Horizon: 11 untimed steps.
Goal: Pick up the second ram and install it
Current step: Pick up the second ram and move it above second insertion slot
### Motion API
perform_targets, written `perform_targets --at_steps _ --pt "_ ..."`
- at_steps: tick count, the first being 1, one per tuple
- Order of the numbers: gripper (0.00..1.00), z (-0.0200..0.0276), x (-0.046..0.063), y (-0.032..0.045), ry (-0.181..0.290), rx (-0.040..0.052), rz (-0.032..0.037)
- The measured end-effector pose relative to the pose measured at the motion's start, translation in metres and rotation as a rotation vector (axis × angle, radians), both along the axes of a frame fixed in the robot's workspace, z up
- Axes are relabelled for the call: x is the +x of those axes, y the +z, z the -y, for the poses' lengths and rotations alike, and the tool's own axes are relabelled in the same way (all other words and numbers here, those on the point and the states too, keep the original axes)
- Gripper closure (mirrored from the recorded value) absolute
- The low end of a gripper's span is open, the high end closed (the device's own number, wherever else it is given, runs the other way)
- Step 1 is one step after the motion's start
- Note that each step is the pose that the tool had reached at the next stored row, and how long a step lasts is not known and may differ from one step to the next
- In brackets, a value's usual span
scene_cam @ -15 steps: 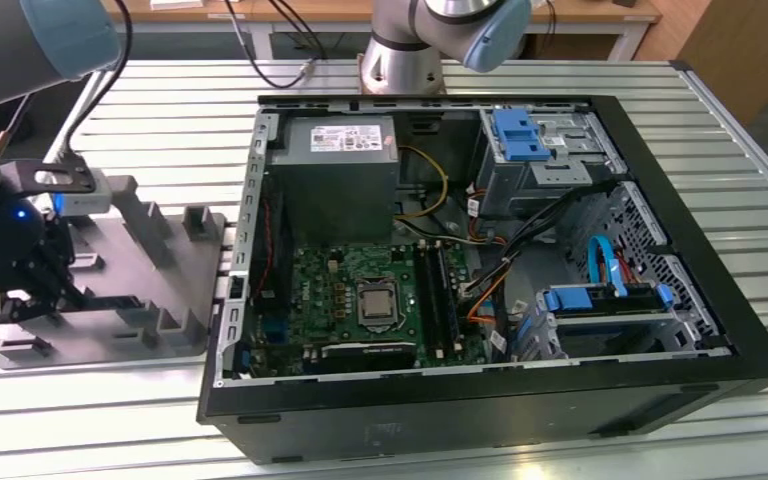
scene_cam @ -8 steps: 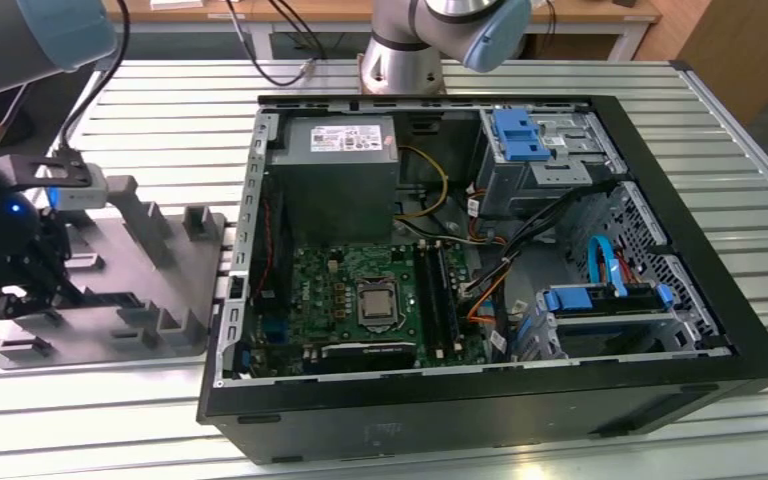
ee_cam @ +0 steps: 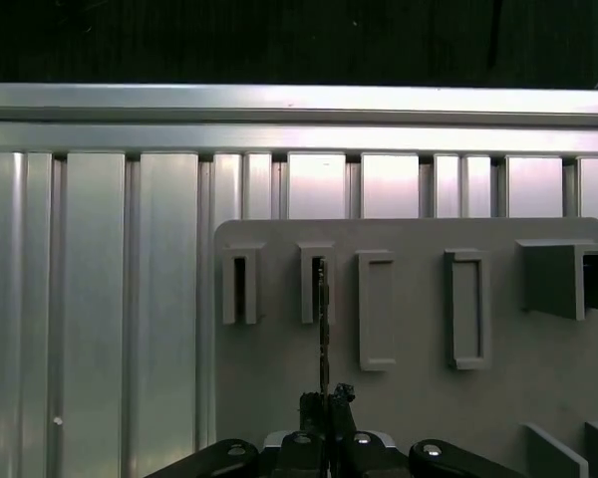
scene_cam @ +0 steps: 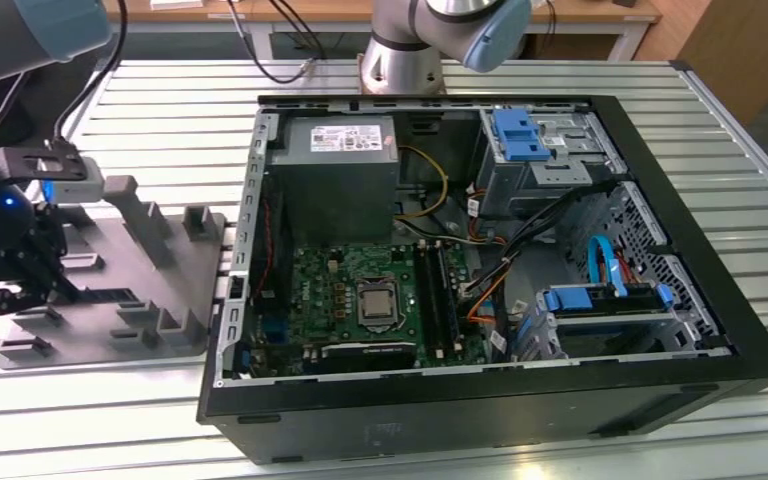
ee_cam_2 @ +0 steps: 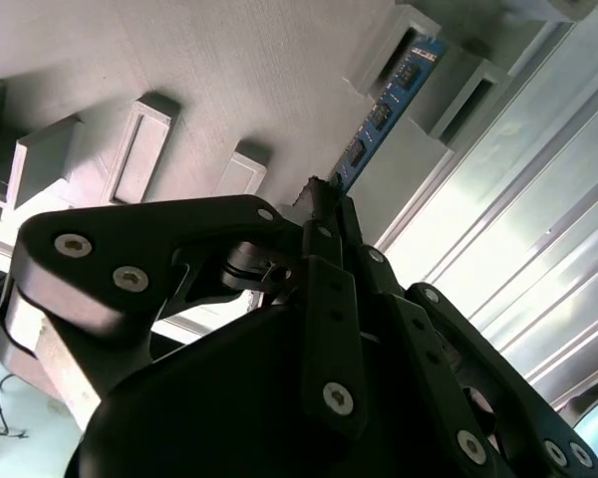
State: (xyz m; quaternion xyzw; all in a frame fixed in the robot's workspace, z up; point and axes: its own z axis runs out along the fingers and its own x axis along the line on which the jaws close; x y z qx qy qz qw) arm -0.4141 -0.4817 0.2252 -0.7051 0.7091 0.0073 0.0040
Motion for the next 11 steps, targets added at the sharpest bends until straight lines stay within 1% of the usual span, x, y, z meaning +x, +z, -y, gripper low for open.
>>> perform_targets --at_steps 11 --pt "0.86 0.0000 0.000 0.0117 0.000 0.0001 0.0001"
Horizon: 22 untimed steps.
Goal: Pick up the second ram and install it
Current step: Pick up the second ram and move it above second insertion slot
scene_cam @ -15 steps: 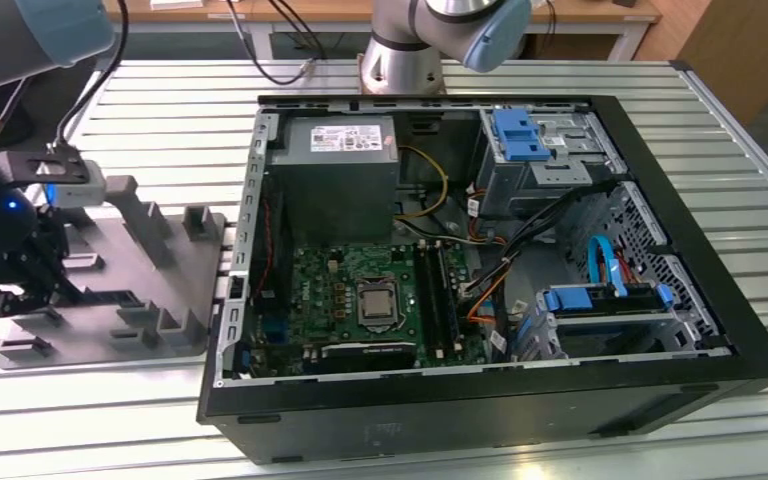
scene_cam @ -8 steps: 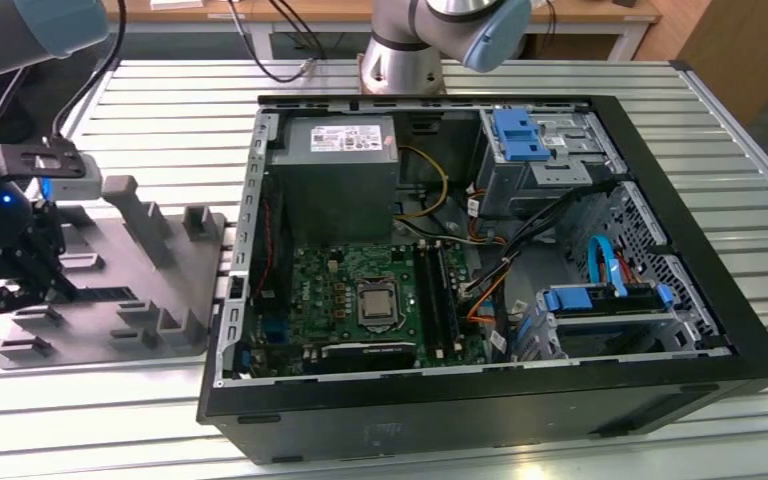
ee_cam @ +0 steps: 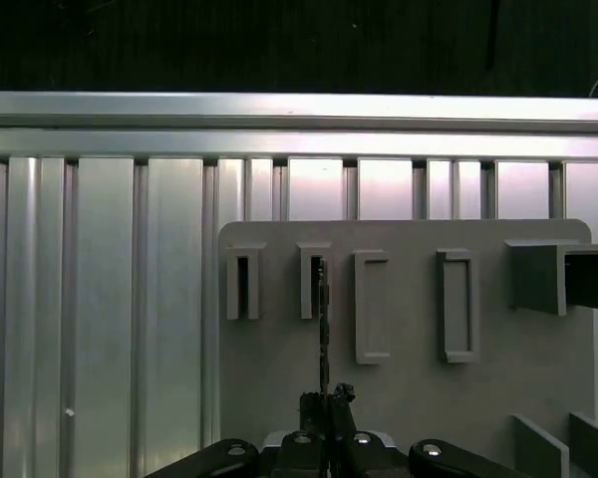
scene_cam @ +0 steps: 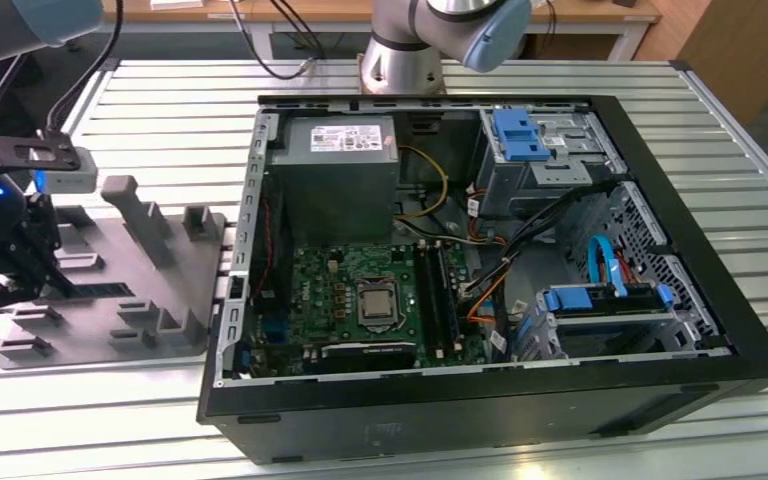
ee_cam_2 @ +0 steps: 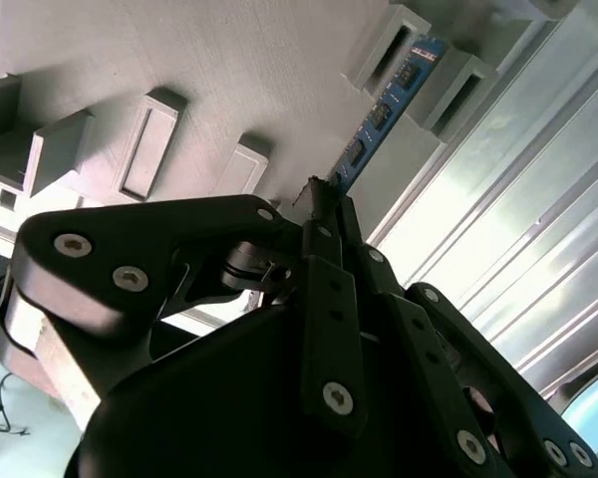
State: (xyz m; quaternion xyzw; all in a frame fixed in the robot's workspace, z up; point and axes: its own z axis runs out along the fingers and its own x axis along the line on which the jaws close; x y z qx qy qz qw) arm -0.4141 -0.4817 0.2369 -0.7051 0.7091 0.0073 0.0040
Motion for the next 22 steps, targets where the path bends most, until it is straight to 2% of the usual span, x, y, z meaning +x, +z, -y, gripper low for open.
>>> perform_targets --at_steps 22 --pt "0.86 0.0000 0.000 0.0172 0.000 -0.0001 -0.0001"
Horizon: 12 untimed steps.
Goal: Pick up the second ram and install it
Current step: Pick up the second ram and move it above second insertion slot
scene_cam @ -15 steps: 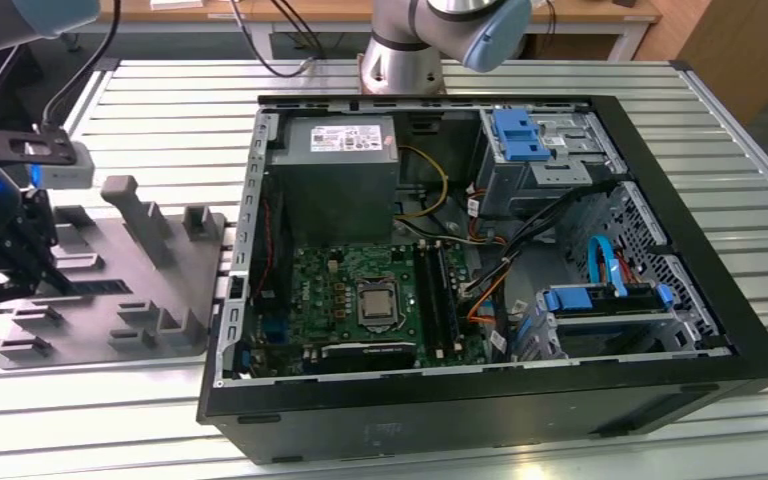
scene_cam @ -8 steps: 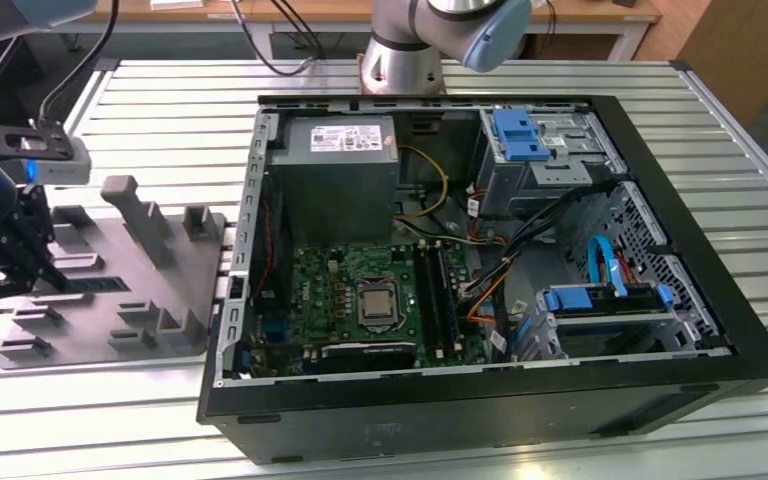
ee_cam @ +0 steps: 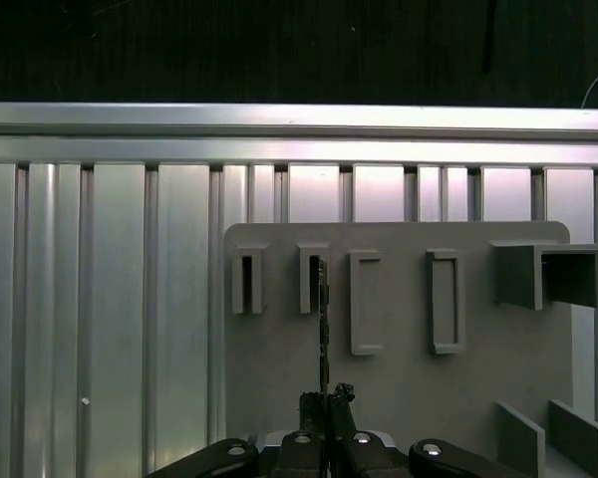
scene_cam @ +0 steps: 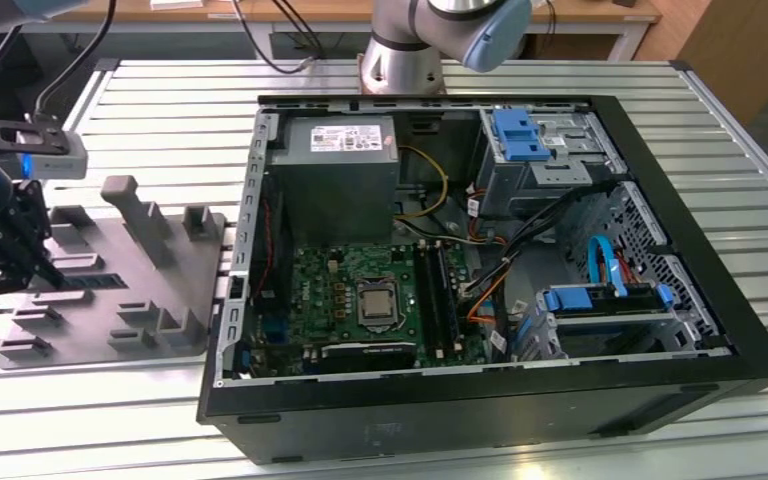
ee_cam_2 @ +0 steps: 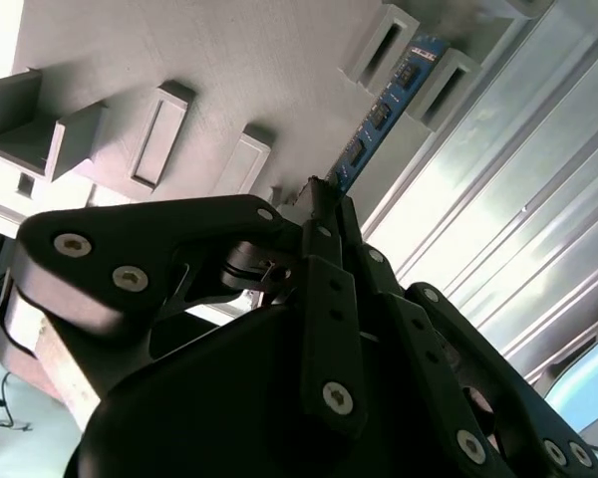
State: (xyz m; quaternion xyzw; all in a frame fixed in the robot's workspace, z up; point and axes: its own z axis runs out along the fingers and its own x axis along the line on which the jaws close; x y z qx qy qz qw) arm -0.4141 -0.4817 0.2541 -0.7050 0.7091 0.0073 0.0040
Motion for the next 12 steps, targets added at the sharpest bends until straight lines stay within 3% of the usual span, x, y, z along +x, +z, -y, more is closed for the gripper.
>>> perform_targets --at_steps 12 --pt "0.86 0.0000 0.0000 0.0108 0.000 0.0000 0.0000"
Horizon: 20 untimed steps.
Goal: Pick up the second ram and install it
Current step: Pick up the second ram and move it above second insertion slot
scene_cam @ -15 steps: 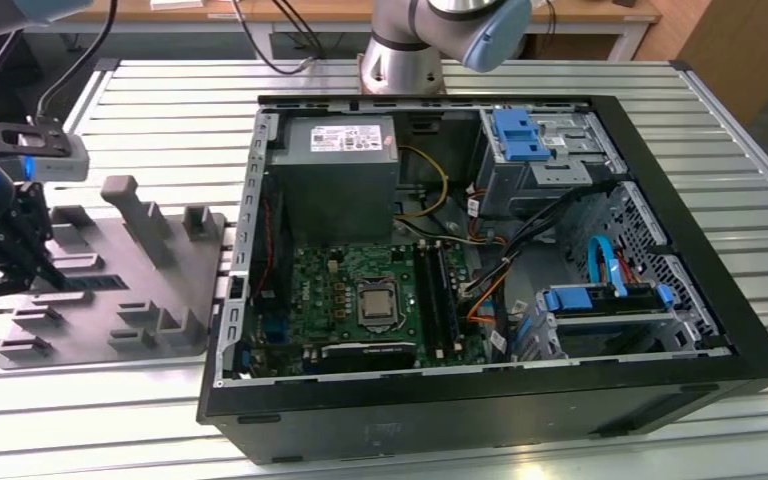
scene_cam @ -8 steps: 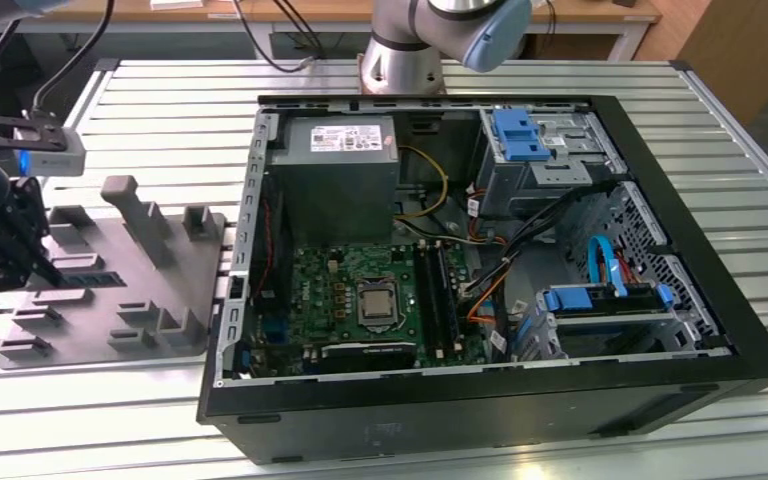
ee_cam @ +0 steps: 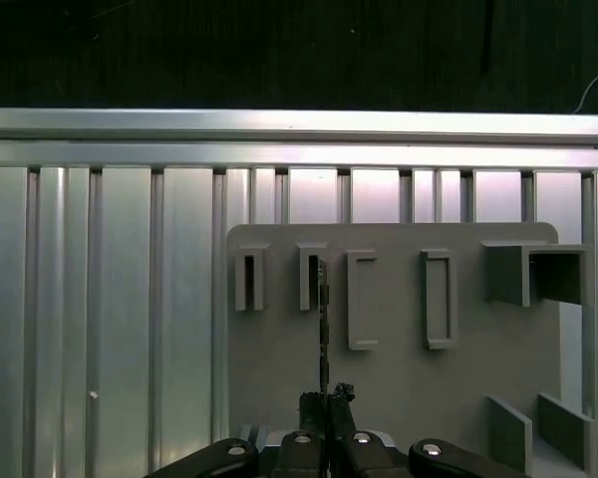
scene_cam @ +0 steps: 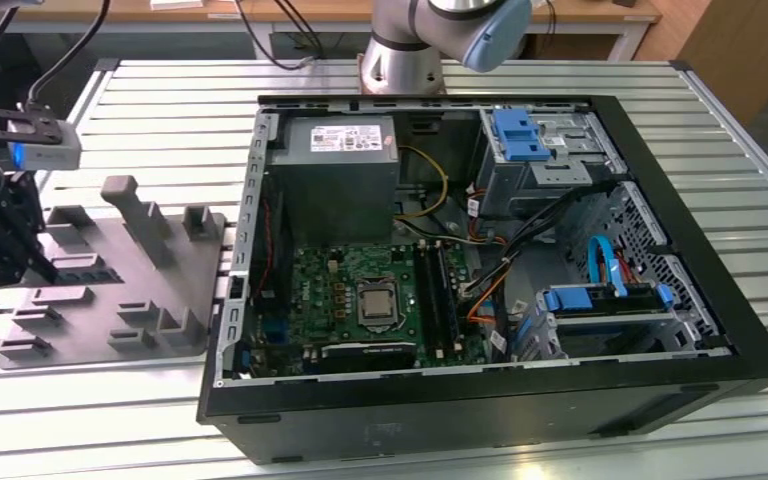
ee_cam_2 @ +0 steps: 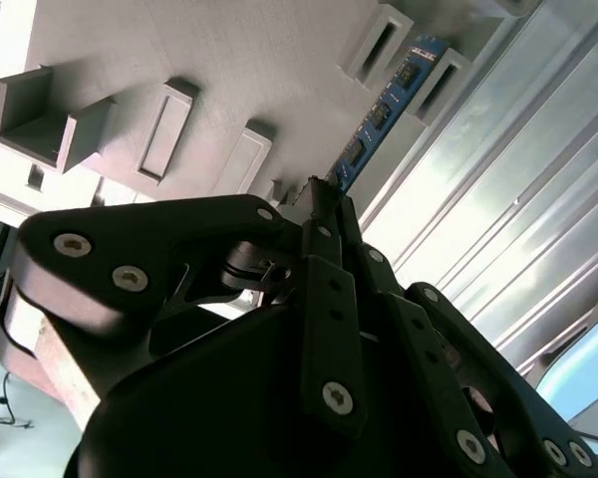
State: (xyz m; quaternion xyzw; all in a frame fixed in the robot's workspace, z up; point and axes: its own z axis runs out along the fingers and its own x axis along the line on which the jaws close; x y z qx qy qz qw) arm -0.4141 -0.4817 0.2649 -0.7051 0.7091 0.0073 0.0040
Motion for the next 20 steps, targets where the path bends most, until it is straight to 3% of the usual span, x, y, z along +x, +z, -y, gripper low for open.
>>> perform_targets --at_steps 5,6,20 --pt "0.86 0.0000 0.000 0.0053 0.000 0.0000 0.0000" --pt "0.86 0.0000 0.000 0.0099 0.000 0.0000 0.0000" --pt "0.86 0.0000 0.000 0.0251 0.000 0.0001 0.0001"
